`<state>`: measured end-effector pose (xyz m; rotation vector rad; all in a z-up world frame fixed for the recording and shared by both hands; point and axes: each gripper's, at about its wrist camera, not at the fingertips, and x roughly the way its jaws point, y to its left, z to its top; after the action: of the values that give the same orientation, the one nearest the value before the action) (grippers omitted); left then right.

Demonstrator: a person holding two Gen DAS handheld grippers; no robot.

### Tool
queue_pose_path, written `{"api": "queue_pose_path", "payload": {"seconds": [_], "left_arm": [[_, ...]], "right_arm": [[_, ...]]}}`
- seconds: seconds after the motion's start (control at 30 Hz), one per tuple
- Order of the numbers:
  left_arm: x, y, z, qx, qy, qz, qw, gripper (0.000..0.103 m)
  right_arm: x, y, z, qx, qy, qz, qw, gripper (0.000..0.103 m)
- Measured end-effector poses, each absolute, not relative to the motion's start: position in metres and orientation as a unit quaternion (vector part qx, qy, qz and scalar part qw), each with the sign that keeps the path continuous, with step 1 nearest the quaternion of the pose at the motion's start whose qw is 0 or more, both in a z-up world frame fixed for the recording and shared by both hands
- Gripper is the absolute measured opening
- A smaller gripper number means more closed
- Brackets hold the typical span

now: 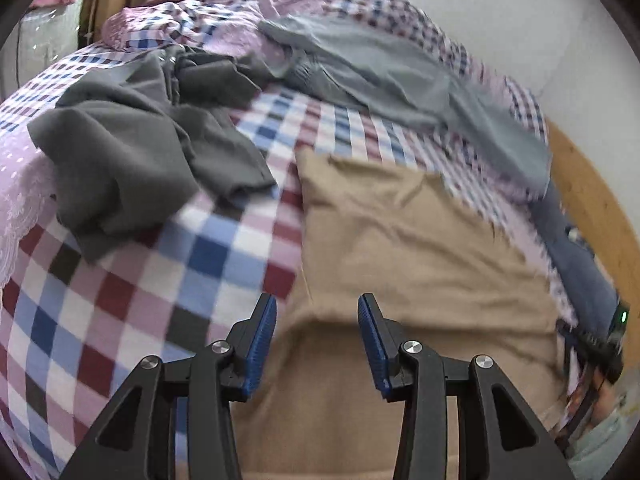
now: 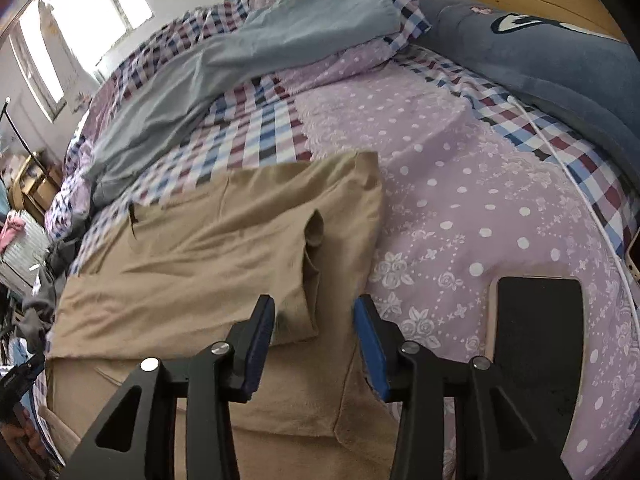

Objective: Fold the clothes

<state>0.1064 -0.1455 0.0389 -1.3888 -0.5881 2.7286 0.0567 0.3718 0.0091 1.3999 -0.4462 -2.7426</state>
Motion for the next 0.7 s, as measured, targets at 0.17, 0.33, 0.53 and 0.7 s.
{"api": "queue_pose_path", "payload": {"seconds": [0.17,0.33,0.53,0.7], "left_arm": [[0.108,-0.142,0.032,-0.452,-0.188,0.872,0.01,0.031],[0.101,-0.157,0.027,-0.457,-0.225,0.861,0.001,0.009],[0.102,-0.152,0.027,-0.458,-0.208,0.865,-0.003,0.009],[0.1,-0.151,0.026,-0.458,-0.211,0.864,-0.002,0.009]], "right_arm": [[0.064,0.361,0.028,0.431,-0.107,-0.896,0.003,0.002],[0.075,0.355,0.045,0.418,-0.083,-0.905,0.002,0.002],[0.07,0.386,0.018,0.453,-0.147,-0.879,-0.014,0.014],[0.082,0.39,0.042,0.394,-0.184,-0.9,0.018,0.04]]}}
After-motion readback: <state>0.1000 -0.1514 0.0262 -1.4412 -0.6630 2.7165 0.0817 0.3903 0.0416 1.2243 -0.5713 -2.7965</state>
